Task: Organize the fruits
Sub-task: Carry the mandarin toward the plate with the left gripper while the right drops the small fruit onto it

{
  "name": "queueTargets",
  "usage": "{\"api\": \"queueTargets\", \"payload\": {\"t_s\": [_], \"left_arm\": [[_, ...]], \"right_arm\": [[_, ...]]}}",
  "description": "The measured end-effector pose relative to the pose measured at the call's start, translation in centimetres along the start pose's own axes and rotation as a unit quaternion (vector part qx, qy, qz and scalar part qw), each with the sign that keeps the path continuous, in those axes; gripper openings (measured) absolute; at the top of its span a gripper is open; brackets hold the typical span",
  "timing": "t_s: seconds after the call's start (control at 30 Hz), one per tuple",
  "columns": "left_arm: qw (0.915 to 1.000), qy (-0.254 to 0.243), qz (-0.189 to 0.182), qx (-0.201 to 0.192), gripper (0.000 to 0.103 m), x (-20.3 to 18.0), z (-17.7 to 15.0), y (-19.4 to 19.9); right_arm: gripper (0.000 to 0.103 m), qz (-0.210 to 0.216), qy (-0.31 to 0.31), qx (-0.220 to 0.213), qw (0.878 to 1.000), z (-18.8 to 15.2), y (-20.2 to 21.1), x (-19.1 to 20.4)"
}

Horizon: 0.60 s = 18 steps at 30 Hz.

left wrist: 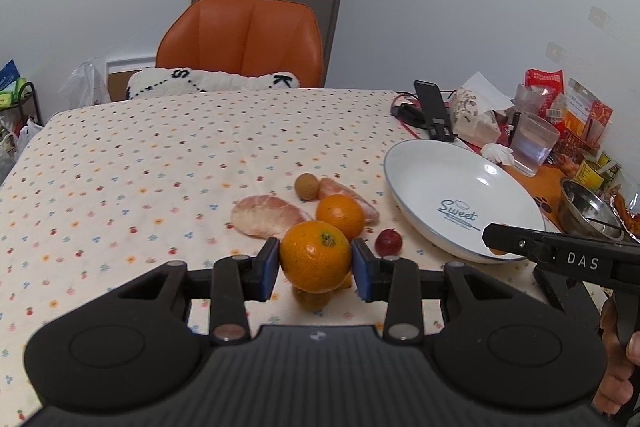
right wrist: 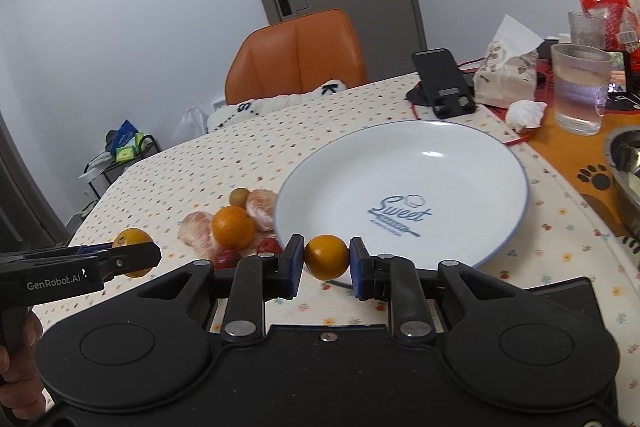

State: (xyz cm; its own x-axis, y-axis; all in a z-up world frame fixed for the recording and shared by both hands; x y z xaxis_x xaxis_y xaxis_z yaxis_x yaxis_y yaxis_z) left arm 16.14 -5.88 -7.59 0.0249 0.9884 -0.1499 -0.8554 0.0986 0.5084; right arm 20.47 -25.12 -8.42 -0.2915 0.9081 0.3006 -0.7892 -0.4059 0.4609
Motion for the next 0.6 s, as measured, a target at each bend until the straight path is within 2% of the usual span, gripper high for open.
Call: {"api": "queueTargets", "payload": {"t_s": [0.6], "left_arm": [[0.9988, -0.029, -0.039, -0.001, 0.037, -5.2, 1.4, -3.1]], "right_arm": [[0.024, -0.028, -0.015, -0.004, 0.999, 0.4, -0.9, -3.5]]}}
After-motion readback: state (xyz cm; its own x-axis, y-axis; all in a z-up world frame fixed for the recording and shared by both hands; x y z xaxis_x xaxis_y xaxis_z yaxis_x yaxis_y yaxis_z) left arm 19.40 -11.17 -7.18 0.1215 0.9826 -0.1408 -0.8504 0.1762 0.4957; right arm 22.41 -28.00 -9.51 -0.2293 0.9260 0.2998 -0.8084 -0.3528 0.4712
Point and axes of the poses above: each gripper's, at about its wrist camera, not at the fingertips, and y roughly against the way its jaws point, x to its left, z to its top, the point moved 10 cm from there along -y, roughly the way its jaws point, and after that the axes turned 5 degrees about -x, right-handed, at the moved point
